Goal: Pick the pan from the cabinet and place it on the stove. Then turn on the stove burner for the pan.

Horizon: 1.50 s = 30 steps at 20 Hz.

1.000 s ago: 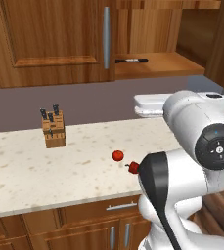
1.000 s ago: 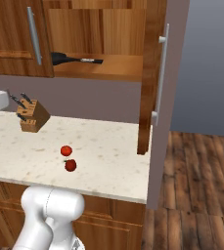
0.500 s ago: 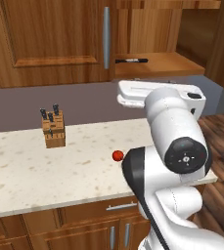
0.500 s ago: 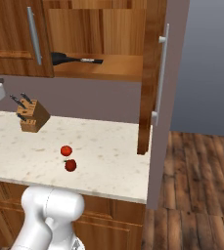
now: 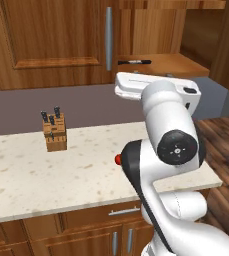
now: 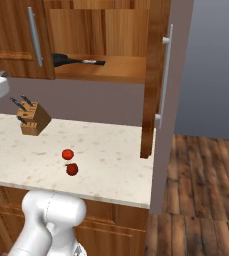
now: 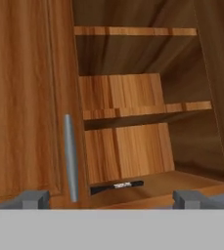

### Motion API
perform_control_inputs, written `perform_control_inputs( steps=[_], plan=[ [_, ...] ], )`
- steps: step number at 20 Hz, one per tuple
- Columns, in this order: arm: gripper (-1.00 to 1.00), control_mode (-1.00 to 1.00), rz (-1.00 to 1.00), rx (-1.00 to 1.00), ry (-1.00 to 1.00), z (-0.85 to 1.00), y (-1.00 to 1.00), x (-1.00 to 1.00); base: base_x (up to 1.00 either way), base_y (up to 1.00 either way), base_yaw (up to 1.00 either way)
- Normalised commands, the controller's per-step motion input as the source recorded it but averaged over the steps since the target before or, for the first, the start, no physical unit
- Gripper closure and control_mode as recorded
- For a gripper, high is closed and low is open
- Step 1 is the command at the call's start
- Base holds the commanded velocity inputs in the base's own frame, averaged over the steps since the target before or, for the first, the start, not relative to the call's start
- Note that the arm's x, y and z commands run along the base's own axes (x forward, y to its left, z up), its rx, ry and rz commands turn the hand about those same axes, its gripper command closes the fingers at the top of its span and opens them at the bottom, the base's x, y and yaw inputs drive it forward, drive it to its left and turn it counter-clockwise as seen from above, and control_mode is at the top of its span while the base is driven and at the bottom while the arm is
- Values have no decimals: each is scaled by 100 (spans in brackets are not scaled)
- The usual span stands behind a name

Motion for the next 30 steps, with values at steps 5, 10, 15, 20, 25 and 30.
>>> perform_control_inputs(
  steps=[5,10,15,20,25,30],
  plan=[
    [-100,-100,0,2,0,0,0,42,0,0,0],
    [-100,-100,0,1,0,0,0,43,0,0,0],
    [-100,-100,1,0,0,0,16,46,0,0,0],
    [-100,-100,0,0,0,0,12,17,0,0,0],
    [-100,-100,0,0,0,0,4,25,0,0,0],
    [-100,-100,0,0,1,0,0,32,0,0,0]
  ],
)
